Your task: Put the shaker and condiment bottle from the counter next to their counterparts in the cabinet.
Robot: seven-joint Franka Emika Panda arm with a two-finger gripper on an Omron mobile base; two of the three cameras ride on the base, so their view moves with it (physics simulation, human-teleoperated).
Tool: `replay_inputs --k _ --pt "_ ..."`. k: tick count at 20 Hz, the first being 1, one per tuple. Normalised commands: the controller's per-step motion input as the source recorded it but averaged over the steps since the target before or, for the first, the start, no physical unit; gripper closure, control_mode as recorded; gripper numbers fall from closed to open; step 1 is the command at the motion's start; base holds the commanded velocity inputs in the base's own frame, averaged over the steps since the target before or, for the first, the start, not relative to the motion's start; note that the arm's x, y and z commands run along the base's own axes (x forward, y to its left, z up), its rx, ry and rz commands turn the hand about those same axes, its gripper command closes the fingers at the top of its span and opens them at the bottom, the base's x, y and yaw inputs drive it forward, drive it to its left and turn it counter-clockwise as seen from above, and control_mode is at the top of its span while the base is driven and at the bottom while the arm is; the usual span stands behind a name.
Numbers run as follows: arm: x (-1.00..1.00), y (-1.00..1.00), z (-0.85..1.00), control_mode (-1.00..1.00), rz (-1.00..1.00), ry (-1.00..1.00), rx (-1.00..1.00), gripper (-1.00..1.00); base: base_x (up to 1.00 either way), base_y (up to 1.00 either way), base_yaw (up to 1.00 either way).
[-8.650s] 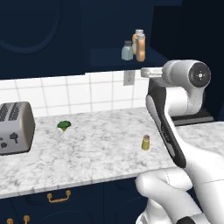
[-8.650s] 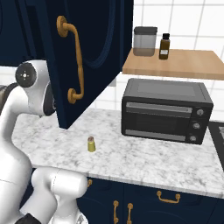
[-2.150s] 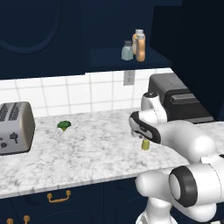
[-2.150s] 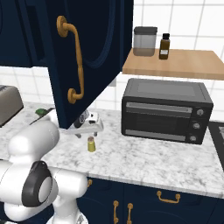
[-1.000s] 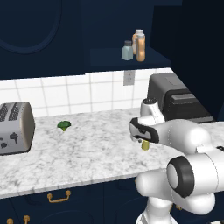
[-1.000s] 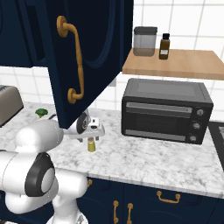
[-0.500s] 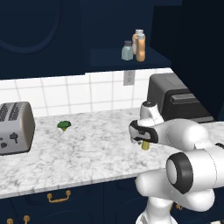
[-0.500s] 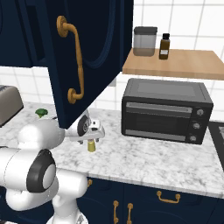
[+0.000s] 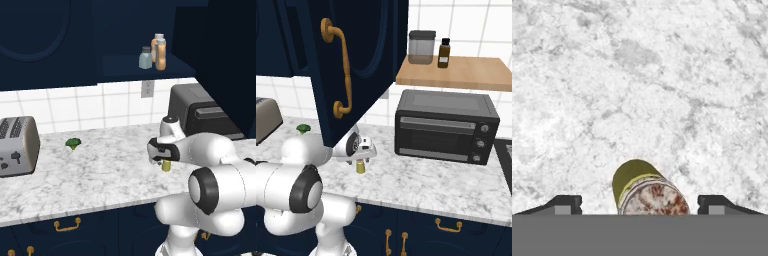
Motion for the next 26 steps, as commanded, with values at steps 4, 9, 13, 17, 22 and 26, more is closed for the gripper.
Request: replay_inputs --k 4,9,13,17,22,26 --pt "0.0 0.0 -0.08 -1.0 0.0 0.0 0.0 1.0 0.0 0.0 0.0" --pt "0.0 0.0 -0.08 -1.0 0.0 0.0 0.0 1.0 0.0 0.0 0.0" --pt "0.0 0.0 0.01 -1.0 0.0 0.0 0.0 1.0 0.0 0.0 0.0" --pt "0.0 0.0 0.12 -1.0 0.0 0.0 0.0 1.0 0.0 0.0 0.0" --pt "0.0 0.0 0.32 -1.0 0.0 0.0 0.0 1.0 0.0 0.0 0.0" --pt "0.0 0.01 0.58 -1.0 0.0 0.0 0.05 1.0 0.0 0.0 0.0"
